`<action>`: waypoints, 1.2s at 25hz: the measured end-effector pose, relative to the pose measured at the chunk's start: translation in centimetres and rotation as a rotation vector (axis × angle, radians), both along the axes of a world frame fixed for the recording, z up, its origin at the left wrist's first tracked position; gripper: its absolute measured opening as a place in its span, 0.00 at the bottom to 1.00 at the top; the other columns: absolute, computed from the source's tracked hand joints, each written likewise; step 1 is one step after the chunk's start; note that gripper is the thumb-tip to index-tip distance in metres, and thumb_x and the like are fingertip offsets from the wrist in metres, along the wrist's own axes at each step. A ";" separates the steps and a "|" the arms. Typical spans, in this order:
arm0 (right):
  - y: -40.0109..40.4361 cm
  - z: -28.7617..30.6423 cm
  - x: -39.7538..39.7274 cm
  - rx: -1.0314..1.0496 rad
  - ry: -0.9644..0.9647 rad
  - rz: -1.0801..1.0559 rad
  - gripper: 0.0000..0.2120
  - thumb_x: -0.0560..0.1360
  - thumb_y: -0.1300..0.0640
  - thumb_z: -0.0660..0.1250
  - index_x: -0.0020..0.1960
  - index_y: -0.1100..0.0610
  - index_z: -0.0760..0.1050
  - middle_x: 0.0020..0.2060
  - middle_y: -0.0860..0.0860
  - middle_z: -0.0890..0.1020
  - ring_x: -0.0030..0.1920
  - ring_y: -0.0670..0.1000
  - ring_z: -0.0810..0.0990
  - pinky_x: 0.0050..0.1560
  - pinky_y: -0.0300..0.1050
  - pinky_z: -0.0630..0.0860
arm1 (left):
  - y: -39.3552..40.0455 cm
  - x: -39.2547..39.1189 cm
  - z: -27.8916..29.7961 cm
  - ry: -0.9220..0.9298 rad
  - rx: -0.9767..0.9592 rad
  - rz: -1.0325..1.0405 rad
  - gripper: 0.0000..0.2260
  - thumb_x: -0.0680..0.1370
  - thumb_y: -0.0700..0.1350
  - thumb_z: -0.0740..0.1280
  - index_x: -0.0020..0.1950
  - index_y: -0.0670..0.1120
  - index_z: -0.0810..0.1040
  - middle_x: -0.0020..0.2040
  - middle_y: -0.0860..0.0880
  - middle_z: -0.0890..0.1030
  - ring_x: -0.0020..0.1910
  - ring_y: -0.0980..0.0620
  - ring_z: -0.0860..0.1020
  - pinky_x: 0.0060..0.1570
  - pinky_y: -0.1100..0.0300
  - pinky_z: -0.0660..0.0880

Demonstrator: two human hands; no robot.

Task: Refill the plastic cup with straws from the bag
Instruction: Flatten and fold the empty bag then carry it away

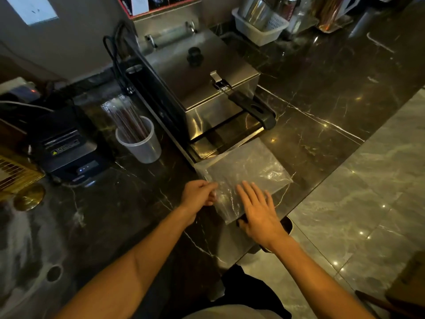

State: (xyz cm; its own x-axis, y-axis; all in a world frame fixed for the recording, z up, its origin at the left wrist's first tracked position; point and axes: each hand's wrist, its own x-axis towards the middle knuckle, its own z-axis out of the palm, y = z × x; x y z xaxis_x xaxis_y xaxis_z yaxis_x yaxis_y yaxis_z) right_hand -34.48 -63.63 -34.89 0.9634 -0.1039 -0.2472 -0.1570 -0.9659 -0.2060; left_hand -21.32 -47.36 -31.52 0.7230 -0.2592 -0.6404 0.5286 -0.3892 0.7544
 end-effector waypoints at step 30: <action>12.1 11.5 13.8 1.162 0.106 -0.206 0.19 0.83 0.45 0.64 0.51 0.59 0.85 0.42 0.60 0.88 0.42 0.57 0.88 0.46 0.52 0.84 | 20.8 -1.1 7.0 -0.635 -0.167 0.600 0.19 0.85 0.46 0.64 0.38 0.36 0.74 0.32 0.41 0.76 0.33 0.48 0.76 0.39 0.56 0.76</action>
State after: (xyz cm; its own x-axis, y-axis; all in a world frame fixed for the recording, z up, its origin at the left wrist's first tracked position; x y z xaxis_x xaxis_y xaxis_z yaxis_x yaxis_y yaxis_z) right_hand -20.69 -51.52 -23.43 0.9238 0.0854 -0.3732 -0.3567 -0.1623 -0.9200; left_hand -22.38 -26.57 -24.48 0.9730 0.2230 -0.0600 0.0708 -0.0404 0.9967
